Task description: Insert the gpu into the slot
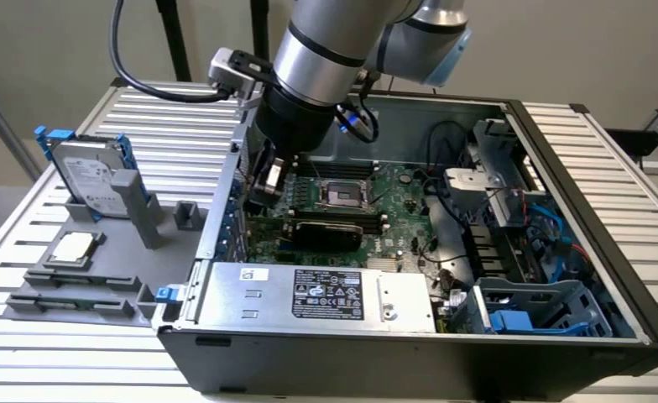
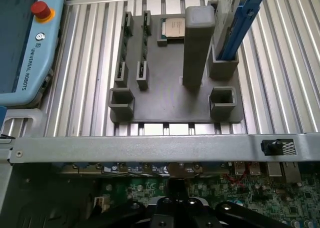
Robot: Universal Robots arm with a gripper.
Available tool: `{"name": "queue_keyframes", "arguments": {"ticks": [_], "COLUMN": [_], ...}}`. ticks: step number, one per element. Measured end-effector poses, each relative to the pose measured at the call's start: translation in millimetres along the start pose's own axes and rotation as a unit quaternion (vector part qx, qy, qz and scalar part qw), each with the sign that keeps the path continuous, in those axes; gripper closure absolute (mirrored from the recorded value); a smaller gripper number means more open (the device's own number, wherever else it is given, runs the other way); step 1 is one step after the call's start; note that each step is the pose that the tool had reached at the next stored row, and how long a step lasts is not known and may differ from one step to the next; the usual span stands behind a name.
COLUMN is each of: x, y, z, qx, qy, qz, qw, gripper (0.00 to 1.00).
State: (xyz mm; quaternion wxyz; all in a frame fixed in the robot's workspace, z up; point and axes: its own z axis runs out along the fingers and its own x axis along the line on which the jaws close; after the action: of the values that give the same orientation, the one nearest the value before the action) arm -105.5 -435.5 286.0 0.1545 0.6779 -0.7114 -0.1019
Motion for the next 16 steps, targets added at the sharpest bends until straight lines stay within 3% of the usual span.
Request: {"name": "queue_keyframes", "arguments": {"ticks": [7, 16], "x": [-0.8, -2.7], "y": [0.0, 0.1], "z": [-0.1, -0.2], "qx": [-0.0032, -0.0035], "qy": [-0.0025, -0.0032], "qz": [0.01, 0.012], "qw": [0.9999, 0.9999], "gripper": [0.89, 0.89]}}
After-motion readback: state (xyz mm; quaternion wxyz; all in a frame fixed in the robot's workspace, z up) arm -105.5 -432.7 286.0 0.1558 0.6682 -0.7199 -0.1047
